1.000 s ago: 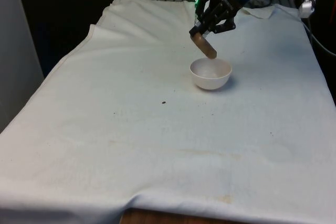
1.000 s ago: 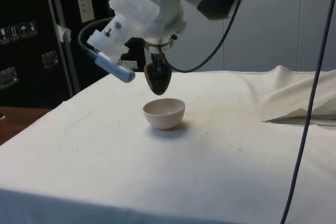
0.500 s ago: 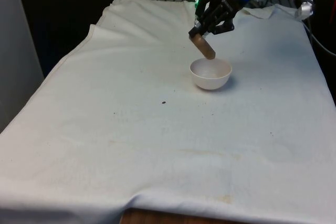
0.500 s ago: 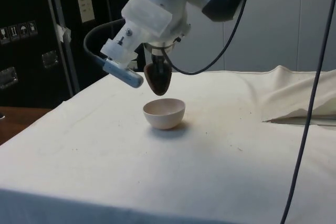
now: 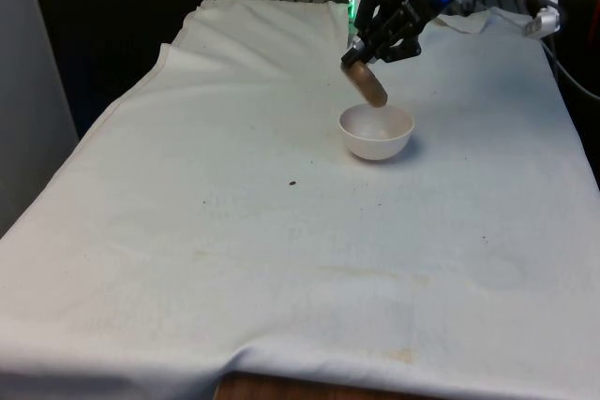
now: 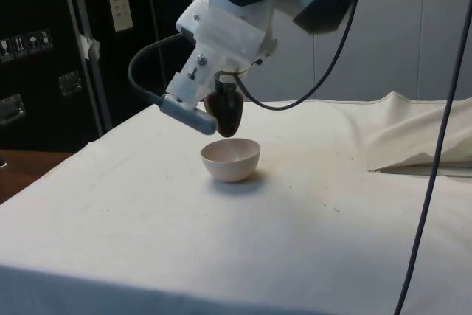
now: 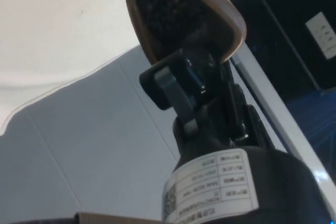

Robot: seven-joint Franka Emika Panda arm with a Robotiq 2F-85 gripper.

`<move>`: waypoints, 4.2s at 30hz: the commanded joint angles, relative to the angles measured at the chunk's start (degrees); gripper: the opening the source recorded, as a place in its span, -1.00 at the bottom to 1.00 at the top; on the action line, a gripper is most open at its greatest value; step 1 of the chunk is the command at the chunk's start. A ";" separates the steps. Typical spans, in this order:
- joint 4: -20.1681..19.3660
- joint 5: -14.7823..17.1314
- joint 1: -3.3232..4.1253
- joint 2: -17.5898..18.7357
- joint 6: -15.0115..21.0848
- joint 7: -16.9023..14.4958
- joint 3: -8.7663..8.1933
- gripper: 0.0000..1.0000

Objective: Pour the coffee beans from the cup into the bowl.

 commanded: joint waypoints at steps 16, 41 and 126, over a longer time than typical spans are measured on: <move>-1.09 -6.88 -0.11 -0.52 0.17 0.34 0.00 -1.00; -5.73 -12.83 0.17 -3.67 -5.61 5.44 2.64 -1.00; -3.55 -18.56 0.57 9.05 -44.81 8.14 19.02 -1.00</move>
